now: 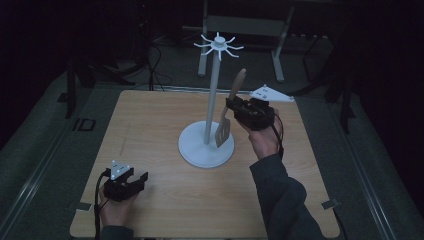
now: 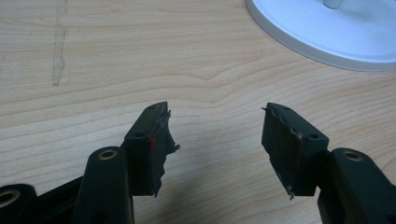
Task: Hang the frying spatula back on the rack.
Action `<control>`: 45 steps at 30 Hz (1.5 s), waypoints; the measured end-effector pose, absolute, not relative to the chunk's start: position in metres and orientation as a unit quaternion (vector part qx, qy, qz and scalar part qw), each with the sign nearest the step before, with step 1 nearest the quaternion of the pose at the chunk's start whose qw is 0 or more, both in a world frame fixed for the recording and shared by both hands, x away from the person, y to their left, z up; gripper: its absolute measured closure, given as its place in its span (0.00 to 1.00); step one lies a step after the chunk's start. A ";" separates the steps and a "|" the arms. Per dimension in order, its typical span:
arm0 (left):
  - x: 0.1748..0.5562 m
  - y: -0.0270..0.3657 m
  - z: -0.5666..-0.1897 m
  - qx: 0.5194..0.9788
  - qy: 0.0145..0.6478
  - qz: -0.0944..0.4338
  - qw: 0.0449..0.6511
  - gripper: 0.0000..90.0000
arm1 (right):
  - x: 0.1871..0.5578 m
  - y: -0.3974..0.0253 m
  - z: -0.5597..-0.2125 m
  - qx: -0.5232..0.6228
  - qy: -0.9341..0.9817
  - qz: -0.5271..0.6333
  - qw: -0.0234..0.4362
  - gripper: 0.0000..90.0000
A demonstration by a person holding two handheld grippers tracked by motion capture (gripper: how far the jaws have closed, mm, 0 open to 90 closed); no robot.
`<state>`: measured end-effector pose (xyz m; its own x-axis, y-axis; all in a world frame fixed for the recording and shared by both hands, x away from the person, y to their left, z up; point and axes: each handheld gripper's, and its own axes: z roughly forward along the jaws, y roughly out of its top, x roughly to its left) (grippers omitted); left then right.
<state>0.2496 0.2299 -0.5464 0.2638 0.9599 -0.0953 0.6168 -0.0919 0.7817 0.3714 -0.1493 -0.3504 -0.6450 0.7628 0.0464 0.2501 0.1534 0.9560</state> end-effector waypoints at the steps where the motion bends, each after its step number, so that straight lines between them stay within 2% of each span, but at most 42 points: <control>1: 0.250 0.230 -0.546 0.702 0.561 0.230 0.373 0.47 | 0.372 -0.149 -0.349 0.350 0.722 0.549 0.235 0.83; 45: 0.249 0.233 -0.546 0.695 0.567 0.232 0.376 0.47 | 0.384 -0.138 -0.319 0.348 0.726 0.541 0.242 0.83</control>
